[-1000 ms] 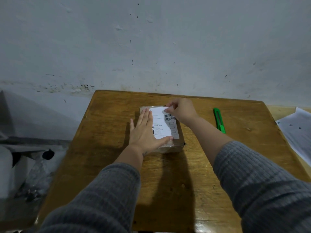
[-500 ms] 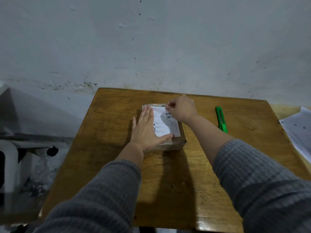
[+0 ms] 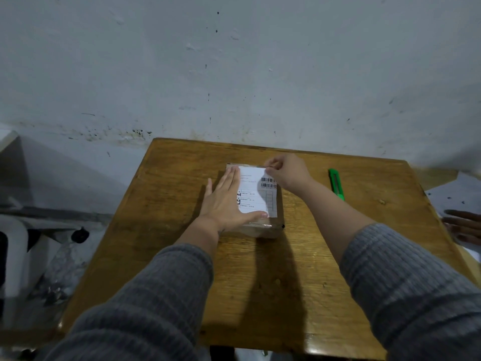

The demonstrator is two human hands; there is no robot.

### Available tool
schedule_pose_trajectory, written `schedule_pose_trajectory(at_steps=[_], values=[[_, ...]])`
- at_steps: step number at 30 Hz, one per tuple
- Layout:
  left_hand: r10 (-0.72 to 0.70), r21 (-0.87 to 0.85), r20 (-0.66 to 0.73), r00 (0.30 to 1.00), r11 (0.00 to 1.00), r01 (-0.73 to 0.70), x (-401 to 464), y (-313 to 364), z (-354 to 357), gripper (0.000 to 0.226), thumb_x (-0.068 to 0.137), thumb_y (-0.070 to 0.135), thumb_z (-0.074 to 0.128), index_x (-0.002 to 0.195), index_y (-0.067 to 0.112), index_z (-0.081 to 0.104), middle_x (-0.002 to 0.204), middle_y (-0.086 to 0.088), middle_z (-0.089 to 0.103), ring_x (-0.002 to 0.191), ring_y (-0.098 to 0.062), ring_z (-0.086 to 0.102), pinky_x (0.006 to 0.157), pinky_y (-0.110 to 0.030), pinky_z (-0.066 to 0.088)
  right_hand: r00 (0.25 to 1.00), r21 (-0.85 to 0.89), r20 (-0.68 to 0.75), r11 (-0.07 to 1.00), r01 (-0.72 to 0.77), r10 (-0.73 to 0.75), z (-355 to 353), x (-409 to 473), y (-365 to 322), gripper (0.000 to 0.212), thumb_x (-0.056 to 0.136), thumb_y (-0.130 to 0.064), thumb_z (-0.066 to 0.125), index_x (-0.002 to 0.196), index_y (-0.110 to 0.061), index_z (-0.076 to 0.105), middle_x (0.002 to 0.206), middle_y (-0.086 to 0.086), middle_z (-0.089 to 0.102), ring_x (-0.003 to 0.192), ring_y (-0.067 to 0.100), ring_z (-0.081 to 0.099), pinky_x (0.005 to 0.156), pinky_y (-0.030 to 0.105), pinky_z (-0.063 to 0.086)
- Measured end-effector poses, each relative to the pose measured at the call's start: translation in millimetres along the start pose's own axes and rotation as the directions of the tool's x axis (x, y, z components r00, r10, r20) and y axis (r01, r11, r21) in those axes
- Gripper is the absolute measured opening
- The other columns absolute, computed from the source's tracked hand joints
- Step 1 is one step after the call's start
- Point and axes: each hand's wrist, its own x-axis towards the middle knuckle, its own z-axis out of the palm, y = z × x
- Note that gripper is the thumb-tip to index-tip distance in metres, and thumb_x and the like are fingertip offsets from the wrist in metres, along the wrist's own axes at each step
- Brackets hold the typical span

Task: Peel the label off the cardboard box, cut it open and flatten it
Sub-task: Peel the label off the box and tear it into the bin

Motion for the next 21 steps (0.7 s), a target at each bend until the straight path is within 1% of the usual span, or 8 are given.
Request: schedule_pose_trajectory(at_steps=[2,4,6,8,13,16,18,21], values=[[-0.019,0.017,-0.017,1.0,1.0,0.019,-7,0,-1,0.122,0.066,0.089,0.038,0.151,0.017,-0.011,0.16,0.002,-0.011,0.145,-0.009,-0.013,0.117,-0.049,-0.009,0.999,-0.022,0.014,0.999,0.042,-0.042,3,-2,-1,0.022,0.092,-0.018,0.051,0.093,-0.036,0.064,0.087,-0.009,0.065,0.083,0.017,0.059,0.082,0.042,0.048],[-0.046,0.015,-0.018,0.999,0.999,0.046,-17,1,-1,0.119,0.068,0.089,0.035,0.151,0.018,-0.01,0.16,0.003,-0.01,0.145,-0.009,-0.013,0.117,-0.049,-0.011,0.998,-0.081,0.03,0.995,0.062,-0.06,5,-3,-4,0.029,0.093,-0.019,0.046,0.1,-0.038,0.066,0.103,-0.004,0.068,0.085,0.017,0.055,0.087,0.041,0.044],[-0.055,0.01,-0.001,0.998,0.998,0.055,-25,3,1,0.119,0.068,0.089,0.035,0.151,0.018,-0.011,0.16,0.003,-0.011,0.145,-0.01,-0.014,0.117,-0.05,-0.011,0.997,-0.151,0.032,0.985,0.077,-0.073,6,-4,-5,0.025,0.091,-0.026,0.049,0.105,-0.035,0.067,0.109,-0.004,0.068,0.096,0.019,0.058,0.094,0.041,0.042],[-0.054,-0.001,0.012,0.998,0.999,0.054,-30,5,3,0.119,0.068,0.089,0.035,0.15,0.018,-0.012,0.16,0.003,-0.013,0.145,-0.01,-0.015,0.117,-0.051,-0.009,0.995,-0.218,0.029,0.971,0.099,-0.095,7,-6,-6,0.022,0.086,-0.033,0.058,0.106,-0.033,0.067,0.11,-0.005,0.068,0.104,0.018,0.058,0.097,0.041,0.04],[-0.068,0.004,0.023,0.997,0.998,0.068,-29,5,4,0.118,0.07,0.088,0.036,0.15,0.016,-0.012,0.16,0.002,-0.015,0.145,-0.011,-0.016,0.118,-0.051,-0.005,0.993,-0.251,-0.034,0.962,0.105,-0.117,6,-9,-12,0.013,0.088,-0.024,0.06,0.093,-0.028,0.071,0.097,-0.003,0.072,0.093,0.018,0.063,0.087,0.036,0.048],[-0.063,-0.009,0.036,0.997,0.998,0.063,-29,5,3,0.121,0.068,0.089,0.037,0.15,0.015,-0.013,0.159,0.001,-0.015,0.145,-0.012,-0.015,0.118,-0.049,-0.005,0.995,-0.172,-0.03,0.981,0.089,-0.096,0,-12,-13,0.012,0.088,-0.021,0.061,0.092,-0.021,0.073,0.099,0.001,0.071,0.087,0.017,0.063,0.076,0.032,0.053],[-0.065,-0.026,0.04,0.997,0.997,0.066,-30,6,2,0.122,0.068,0.088,0.039,0.15,0.015,-0.014,0.159,0.001,-0.015,0.145,-0.012,-0.015,0.118,-0.049,-0.006,0.995,-0.135,-0.016,0.986,0.095,-0.098,-5,-15,-14,0.012,0.089,-0.019,0.062,0.092,-0.017,0.073,0.099,0.003,0.071,0.085,0.015,0.062,0.073,0.029,0.053],[-0.072,-0.03,0.048,0.996,0.997,0.073,-31,7,0,0.123,0.068,0.087,0.042,0.15,0.014,-0.015,0.159,0.0,-0.014,0.146,-0.013,-0.014,0.118,-0.048,-0.006,0.994,-0.1,-0.021,0.989,0.107,-0.11,-14,-21,-20,0.012,0.089,-0.016,0.062,0.092,-0.013,0.073,0.096,0.003,0.071,0.082,0.013,0.061,0.066,0.024,0.047]])
